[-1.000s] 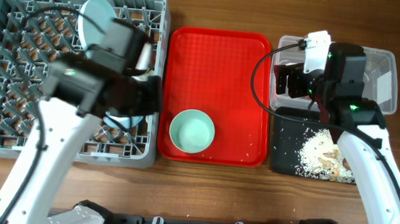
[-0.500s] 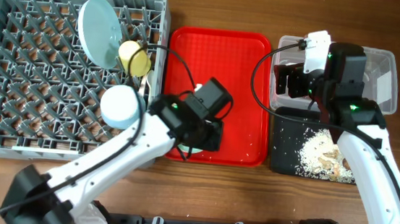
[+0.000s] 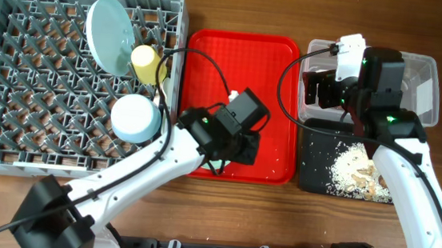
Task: Sort waste into correct bins and load items into the dishwasher rack
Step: 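Move the left gripper from the rack to the mint-green bowl, then grasp the mint-green bowl rim with the left gripper, then lift the bowl and carry it over the dish rack, then lower the mint-green bowl into the rack's front-left slots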
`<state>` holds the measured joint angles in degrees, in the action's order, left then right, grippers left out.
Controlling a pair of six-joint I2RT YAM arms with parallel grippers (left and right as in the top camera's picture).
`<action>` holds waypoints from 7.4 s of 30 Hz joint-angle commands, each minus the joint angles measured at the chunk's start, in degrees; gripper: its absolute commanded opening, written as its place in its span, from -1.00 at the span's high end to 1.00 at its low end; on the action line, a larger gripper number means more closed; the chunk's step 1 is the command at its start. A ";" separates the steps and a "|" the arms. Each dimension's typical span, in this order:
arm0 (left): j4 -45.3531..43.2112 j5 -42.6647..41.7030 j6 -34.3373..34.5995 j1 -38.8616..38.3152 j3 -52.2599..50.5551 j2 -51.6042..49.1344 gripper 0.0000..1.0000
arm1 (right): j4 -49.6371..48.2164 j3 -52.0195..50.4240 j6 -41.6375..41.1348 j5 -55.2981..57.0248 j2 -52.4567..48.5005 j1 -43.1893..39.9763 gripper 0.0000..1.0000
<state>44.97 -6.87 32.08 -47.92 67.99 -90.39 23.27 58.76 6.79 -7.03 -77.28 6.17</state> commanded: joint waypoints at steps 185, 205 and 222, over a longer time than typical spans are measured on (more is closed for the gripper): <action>17.44 -30.16 -12.46 38.93 16.09 14.60 0.92 | -0.09 0.00 0.70 -0.31 -0.42 0.02 -0.99; 33.03 -81.48 -51.84 92.91 -0.20 2.91 0.92 | -0.09 0.00 0.70 -0.31 -0.42 0.02 -1.00; 14.56 -83.47 -53.96 100.76 -10.14 -3.17 0.92 | -0.09 0.00 0.70 -0.31 -0.42 0.02 -0.99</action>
<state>60.69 -88.42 -20.53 52.53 58.11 -92.73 23.27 58.76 6.79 -7.03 -77.28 6.17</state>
